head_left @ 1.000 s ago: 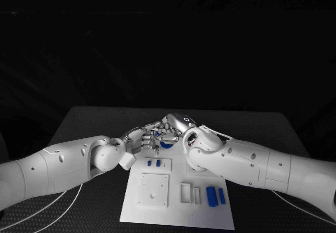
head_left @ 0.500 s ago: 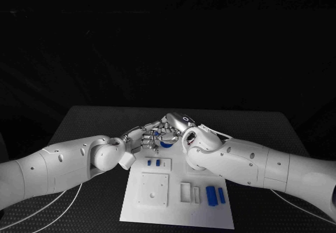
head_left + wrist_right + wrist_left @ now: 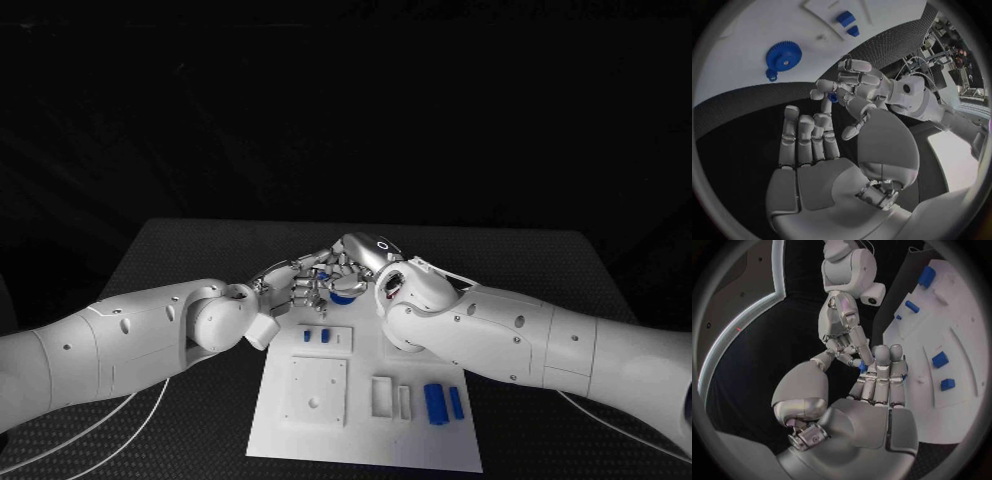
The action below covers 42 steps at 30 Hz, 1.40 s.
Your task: Assemble the parts on the task board
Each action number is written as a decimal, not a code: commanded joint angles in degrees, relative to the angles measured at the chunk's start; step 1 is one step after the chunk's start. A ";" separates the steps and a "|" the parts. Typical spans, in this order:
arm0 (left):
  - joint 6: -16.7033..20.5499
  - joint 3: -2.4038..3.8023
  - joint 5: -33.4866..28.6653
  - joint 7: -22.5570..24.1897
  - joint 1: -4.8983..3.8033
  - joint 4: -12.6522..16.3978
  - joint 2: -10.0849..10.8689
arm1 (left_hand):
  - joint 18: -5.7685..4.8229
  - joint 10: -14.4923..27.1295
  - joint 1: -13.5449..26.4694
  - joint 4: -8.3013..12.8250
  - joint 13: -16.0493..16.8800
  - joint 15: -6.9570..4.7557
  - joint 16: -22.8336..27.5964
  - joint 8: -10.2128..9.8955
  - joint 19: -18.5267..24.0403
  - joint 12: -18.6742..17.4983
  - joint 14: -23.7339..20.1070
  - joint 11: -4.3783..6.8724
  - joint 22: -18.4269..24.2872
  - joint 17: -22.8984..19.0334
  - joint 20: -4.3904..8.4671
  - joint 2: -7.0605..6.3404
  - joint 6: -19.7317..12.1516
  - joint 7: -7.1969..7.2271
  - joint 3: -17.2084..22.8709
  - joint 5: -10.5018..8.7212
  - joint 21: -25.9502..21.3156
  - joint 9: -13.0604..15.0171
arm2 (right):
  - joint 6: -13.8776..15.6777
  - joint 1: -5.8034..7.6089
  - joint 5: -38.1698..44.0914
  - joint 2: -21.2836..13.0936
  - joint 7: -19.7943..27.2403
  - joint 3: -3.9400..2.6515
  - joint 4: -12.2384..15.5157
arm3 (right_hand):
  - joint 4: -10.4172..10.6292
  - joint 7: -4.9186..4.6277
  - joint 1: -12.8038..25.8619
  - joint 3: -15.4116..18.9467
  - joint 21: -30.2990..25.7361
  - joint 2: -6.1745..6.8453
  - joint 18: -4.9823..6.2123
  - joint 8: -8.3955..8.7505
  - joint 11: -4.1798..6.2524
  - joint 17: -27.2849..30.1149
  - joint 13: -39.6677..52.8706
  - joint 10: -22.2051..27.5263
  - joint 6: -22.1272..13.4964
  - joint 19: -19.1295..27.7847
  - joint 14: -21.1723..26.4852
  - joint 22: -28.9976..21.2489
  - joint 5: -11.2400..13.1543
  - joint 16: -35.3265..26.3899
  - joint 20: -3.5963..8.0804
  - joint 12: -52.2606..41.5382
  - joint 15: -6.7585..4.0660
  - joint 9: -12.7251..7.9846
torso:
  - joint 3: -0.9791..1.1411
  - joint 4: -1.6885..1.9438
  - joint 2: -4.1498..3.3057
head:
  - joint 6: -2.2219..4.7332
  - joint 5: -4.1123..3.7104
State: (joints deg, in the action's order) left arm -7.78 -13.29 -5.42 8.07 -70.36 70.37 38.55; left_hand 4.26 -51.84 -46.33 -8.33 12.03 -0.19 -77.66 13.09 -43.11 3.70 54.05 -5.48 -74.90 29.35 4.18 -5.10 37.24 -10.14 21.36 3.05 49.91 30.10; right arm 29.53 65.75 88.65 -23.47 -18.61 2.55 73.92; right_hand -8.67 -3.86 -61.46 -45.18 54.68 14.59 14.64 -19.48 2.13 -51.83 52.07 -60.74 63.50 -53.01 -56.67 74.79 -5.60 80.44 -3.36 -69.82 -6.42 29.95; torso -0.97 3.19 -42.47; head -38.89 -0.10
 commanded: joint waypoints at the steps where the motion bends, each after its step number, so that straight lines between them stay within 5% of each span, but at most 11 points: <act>1: -1.25 0.05 0.34 0.55 -0.05 0.34 -0.09 | 0.83 0.12 -0.72 0.08 -0.21 0.24 -0.15 0.44 -0.02 0.22 0.44 -0.95 -0.35 -0.06 1.40 -0.01 0.82 -0.34 -0.54 -0.21 -0.27 0.03 | 0.72 -0.06 -0.48 -0.25 0.80 0.01 -0.20 | -0.22 -0.14 -0.38 -0.69 0.39 -0.26 0.36 0.13 0.03 0.07 0.05 -0.45 0.41 0.02 -0.25 0.03 -2.40 0.18 -0.28 0.20 0.23 -0.02 | 0.00 0.02 0.00 | 0.02 -0.03; 9: -0.01 0.02 1.42 -0.11 -0.05 -0.23 -0.03 | 0.97 -0.75 -1.05 0.24 -0.78 0.81 -0.28 0.74 -0.11 0.33 0.33 -1.58 -0.45 -0.06 1.05 -0.13 1.27 -1.01 -1.00 -0.21 -0.37 -0.01 | 1.68 -0.06 -1.21 -0.84 2.14 0.01 0.30 | -0.58 -0.10 0.15 -0.79 0.60 -0.47 0.36 0.00 0.04 0.08 0.06 -0.72 0.53 -0.18 -0.47 0.02 -5.56 0.26 -0.25 0.16 0.23 0.19 | 0.01 0.04 0.00 | -0.02 -0.05; 26: 3.52 0.02 2.39 0.04 -0.06 -1.48 0.37 | 1.78 -2.73 -2.72 0.93 -1.57 1.73 -0.56 1.10 -0.38 1.05 -0.10 -2.49 -0.51 -0.07 0.08 -0.52 1.64 -1.46 -0.79 -0.15 -0.67 -0.19 | 1.66 -0.06 -2.02 -2.83 3.29 0.01 2.18 | -0.65 -0.08 0.62 -0.38 0.70 -0.52 0.36 -0.05 0.07 0.09 0.05 -0.82 0.54 -0.29 -0.55 0.01 -6.22 0.27 -0.22 0.17 0.21 0.28 | 0.01 0.07 0.02 | 0.12 0.04; 34: 6.85 0.06 3.75 0.46 -0.06 -2.12 0.90 | 2.28 -5.66 -8.38 4.66 -1.30 1.62 -0.56 2.98 -1.63 3.90 0.33 -2.34 -0.34 -0.38 -0.03 -2.26 3.36 -1.85 1.41 -0.10 -0.82 0.06 | 1.64 -0.05 -2.40 -5.14 3.81 0.02 4.05 | -0.65 -0.07 0.70 -0.30 0.71 -0.56 0.36 -0.05 0.07 0.09 0.05 -0.83 0.54 -0.29 -0.56 0.00 -6.26 0.26 -0.22 0.18 0.21 0.30 | 0.04 -0.08 0.01 | 0.06 0.10; 42: 7.30 0.06 3.56 0.19 -0.06 -1.78 0.84 | 1.92 -7.45 -17.38 12.53 -1.20 1.09 0.19 5.47 -3.29 6.61 2.05 -1.87 0.15 -1.19 0.21 -2.08 5.37 -1.35 5.49 2.01 -1.28 0.23 | 1.97 -0.08 -2.63 -5.46 4.11 0.02 4.20 | -0.66 -0.07 0.73 -0.26 0.71 -0.57 0.36 -0.05 0.08 0.09 0.05 -0.83 0.54 -0.29 -0.56 0.00 -6.29 0.26 -0.22 0.19 0.21 0.31 | 0.09 -0.02 -0.02 | -0.01 0.14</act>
State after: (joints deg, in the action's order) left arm -1.87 -13.27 -2.28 7.68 -70.38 68.40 39.54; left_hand 3.50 -59.01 -63.38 3.79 10.82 0.89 -77.64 18.48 -46.10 10.21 55.86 -7.27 -74.83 28.21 4.30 -7.28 42.43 -10.96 26.65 4.85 48.86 30.31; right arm 30.98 65.72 86.14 -29.01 -15.43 2.58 77.93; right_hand -9.26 -3.88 -61.14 -45.69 55.13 14.24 14.65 -19.23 2.14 -51.79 52.05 -61.12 63.51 -53.00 -56.78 74.80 -11.53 80.43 -3.37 -69.82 -6.08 30.22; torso -0.91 3.13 -42.46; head -38.85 0.07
